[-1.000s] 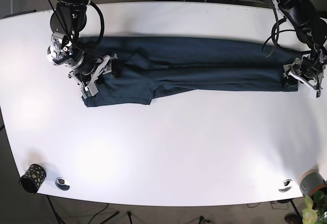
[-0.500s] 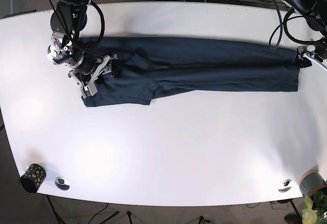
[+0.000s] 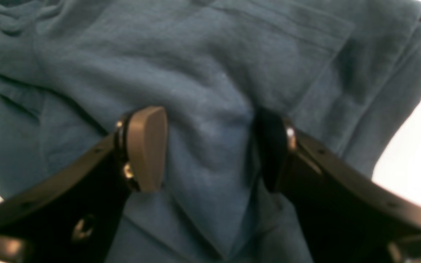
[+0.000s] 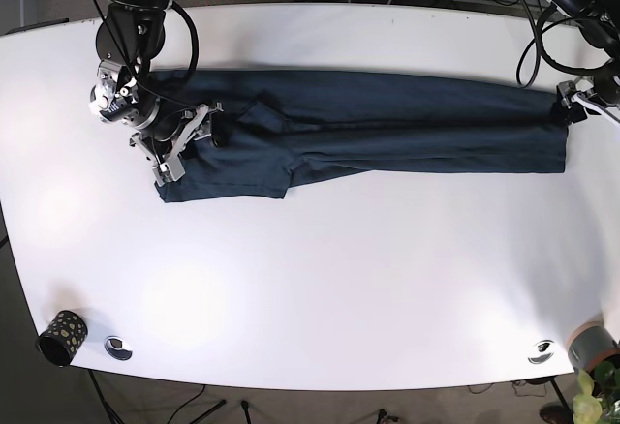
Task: Fold the T-shirt properly
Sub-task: 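Move the left gripper inward along the strip toward the right gripper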
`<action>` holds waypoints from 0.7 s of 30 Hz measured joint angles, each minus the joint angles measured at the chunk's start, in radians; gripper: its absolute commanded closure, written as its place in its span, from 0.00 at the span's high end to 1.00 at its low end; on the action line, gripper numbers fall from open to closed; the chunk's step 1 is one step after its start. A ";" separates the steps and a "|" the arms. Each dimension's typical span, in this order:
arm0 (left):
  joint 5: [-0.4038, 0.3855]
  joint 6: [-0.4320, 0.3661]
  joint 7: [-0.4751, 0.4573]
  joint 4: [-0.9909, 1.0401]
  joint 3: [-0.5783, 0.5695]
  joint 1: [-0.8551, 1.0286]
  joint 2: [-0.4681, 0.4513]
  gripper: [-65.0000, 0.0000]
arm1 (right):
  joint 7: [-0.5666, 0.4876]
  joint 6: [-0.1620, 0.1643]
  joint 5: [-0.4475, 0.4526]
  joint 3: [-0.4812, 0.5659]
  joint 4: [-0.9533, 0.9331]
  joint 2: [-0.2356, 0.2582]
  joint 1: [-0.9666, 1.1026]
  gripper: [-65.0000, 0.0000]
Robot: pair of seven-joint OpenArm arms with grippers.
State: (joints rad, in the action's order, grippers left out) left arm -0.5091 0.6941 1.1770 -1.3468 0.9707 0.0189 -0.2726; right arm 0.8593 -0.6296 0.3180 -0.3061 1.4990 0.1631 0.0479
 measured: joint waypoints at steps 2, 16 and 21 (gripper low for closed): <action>0.003 0.000 -0.002 0.040 0.000 0.000 0.000 0.81 | 0.000 0.000 0.000 0.000 0.000 0.000 0.000 0.58; -0.016 0.005 -0.116 0.134 -0.111 -0.016 -0.045 0.80 | 0.000 0.000 0.000 0.000 0.000 0.000 0.000 0.58; -0.010 0.005 -0.112 0.135 -0.174 -0.042 -0.042 0.80 | 0.000 0.000 0.000 0.000 0.000 0.000 0.000 0.58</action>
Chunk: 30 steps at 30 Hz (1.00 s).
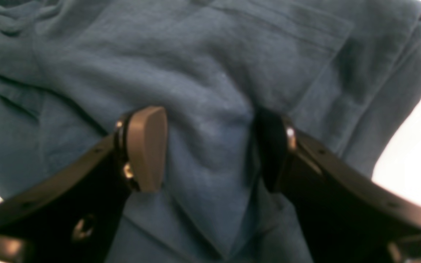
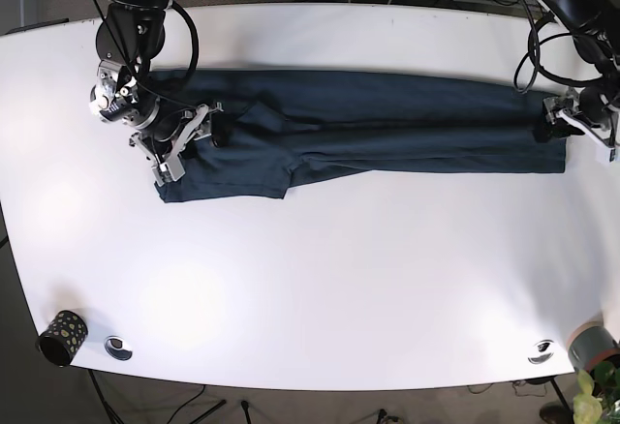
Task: Fold the T-shirt properly
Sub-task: 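Move the left gripper inward along the strip toward the right gripper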
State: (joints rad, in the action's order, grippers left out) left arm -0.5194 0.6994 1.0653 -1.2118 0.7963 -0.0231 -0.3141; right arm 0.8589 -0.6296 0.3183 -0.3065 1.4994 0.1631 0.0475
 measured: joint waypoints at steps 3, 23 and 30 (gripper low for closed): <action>-0.013 0.000 -0.008 0.000 -0.014 -0.001 0.007 0.80 | 0.000 0.000 0.000 0.000 0.000 0.000 0.000 0.58; 0.007 -0.002 -0.007 -0.022 -0.024 0.013 0.015 0.04 | -0.004 0.001 -0.004 -0.002 0.001 -0.018 0.000 0.58; 0.018 -0.003 -0.008 -0.227 -0.040 0.066 0.069 0.04 | -0.003 0.001 -0.004 -0.001 0.001 -0.022 0.000 0.58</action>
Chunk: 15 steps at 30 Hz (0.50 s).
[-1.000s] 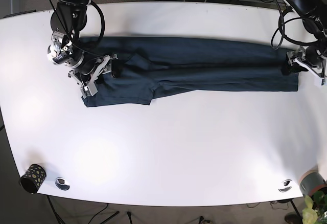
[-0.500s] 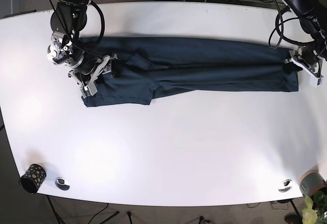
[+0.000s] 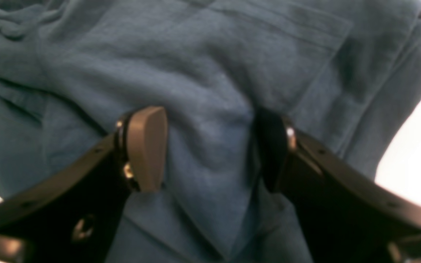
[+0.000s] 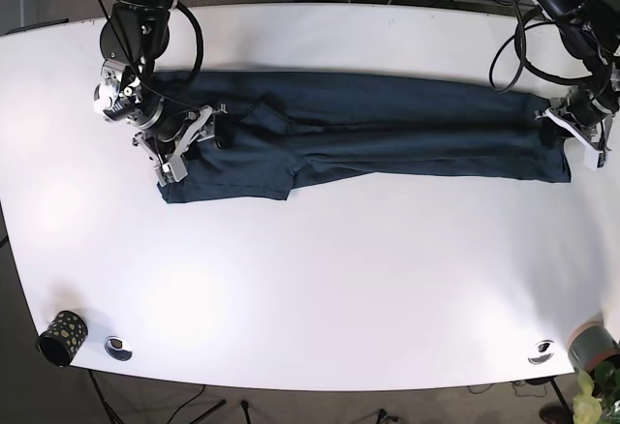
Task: Fold the T-shirt properly
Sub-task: 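Move the left gripper inward along the strip toward the right gripper, then grasp the strip end with the left gripper and fold it toward the right gripper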
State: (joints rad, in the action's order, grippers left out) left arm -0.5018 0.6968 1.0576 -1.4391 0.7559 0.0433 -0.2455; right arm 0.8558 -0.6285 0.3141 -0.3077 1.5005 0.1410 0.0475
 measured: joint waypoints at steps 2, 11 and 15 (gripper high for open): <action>0.006 0.000 0.007 -0.056 -0.072 0.028 0.004 0.04 | 0.001 0.000 0.000 0.000 0.000 0.000 0.000 0.58; 0.003 0.000 0.004 -0.349 -0.305 0.090 0.108 0.04 | 0.000 0.000 0.000 0.000 -0.003 -0.002 -0.001 0.58; 0.004 0.000 0.004 -0.367 -0.404 0.089 0.145 0.04 | 0.000 0.000 0.000 0.000 -0.003 -0.002 -0.001 0.58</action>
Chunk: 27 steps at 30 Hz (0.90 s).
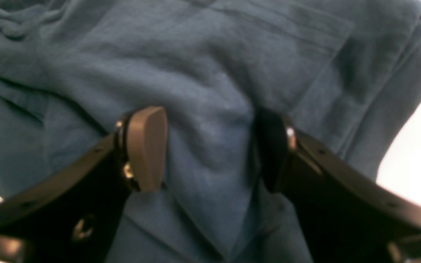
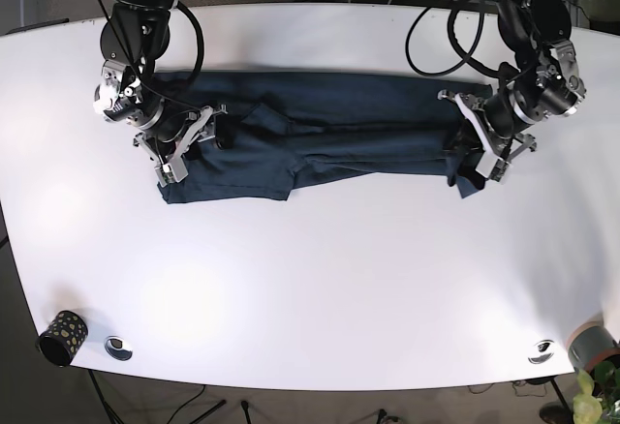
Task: Fold the T-shirt properly
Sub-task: 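Grasp the strip end with the left gripper and fold it toward the right gripper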
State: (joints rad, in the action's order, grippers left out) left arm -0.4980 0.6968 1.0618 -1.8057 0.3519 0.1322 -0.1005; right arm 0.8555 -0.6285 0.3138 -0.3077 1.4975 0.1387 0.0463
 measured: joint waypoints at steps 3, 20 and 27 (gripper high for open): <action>0.007 0.000 0.003 -0.002 -0.084 -0.006 0.021 0.04 | 0.000 0.000 0.000 0.000 0.000 0.000 0.000 0.58; 0.010 -0.050 0.007 0.047 -0.247 -0.057 0.114 0.39 | 0.000 0.000 0.000 0.000 0.000 0.000 -0.001 0.58; 0.005 -0.050 0.025 0.048 -0.327 -0.058 0.108 0.37 | 0.001 0.000 0.000 0.000 0.000 0.000 -0.001 0.58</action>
State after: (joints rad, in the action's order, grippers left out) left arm -0.4931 0.6472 1.0866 -1.7580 0.0246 0.0742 0.0078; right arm 0.8562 -0.6285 0.3141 -0.3077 1.4975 0.1387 0.0452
